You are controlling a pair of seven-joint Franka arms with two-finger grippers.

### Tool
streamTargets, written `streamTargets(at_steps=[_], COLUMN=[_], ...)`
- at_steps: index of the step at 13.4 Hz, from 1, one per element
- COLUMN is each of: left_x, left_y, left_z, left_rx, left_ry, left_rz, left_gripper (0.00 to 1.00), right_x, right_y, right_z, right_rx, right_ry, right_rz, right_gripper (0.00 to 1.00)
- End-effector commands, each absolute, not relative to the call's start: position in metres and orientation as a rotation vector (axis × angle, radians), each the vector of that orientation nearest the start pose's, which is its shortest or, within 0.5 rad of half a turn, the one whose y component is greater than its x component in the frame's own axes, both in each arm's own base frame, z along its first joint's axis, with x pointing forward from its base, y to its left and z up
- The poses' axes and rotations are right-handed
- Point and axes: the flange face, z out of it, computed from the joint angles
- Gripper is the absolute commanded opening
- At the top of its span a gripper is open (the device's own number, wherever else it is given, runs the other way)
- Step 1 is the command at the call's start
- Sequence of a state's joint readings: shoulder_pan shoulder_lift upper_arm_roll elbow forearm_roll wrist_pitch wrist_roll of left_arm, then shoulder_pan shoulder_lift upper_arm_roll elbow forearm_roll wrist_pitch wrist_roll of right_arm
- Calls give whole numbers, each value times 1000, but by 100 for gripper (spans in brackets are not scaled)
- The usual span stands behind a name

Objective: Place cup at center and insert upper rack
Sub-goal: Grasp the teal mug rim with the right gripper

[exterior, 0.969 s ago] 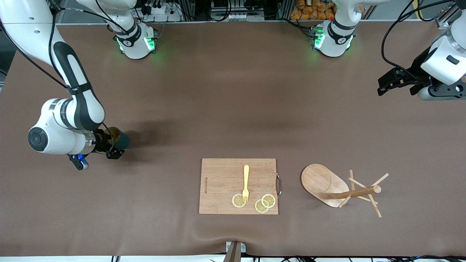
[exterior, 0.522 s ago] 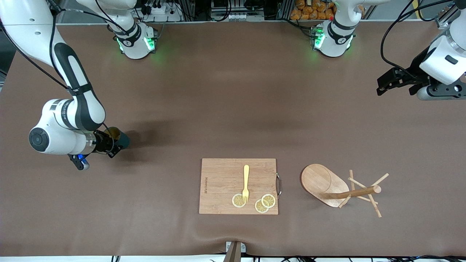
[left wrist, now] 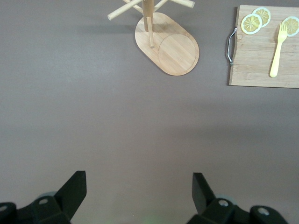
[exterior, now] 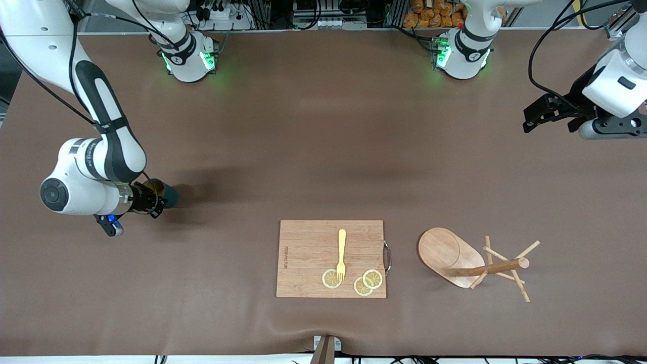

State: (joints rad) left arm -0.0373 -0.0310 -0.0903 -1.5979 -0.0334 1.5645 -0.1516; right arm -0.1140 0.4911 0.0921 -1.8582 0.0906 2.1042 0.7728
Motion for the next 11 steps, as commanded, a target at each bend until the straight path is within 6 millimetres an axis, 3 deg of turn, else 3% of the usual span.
streamTargets(at_steps=[1,5,8,11], left_x=[536,536,537,538], left_y=[-75,-76,-76,-77], left_z=[634,635,633,633], left_rx=[-3184,-3186,-3186,-3187], left_ry=[-28,-26,-26,-24], left_rz=[5,-5,5,-4], left_gripper=[100,100,100,100], right_x=[616,608,585,565], right_y=[5,84,185,260], right_z=[273,326,356,379], right_rx=[-2863,-2870,-2842,-2794], right_ry=[1189,1050,1054,1092], right_rz=[367,340,344,353], right_gripper=[0,0,0,0])
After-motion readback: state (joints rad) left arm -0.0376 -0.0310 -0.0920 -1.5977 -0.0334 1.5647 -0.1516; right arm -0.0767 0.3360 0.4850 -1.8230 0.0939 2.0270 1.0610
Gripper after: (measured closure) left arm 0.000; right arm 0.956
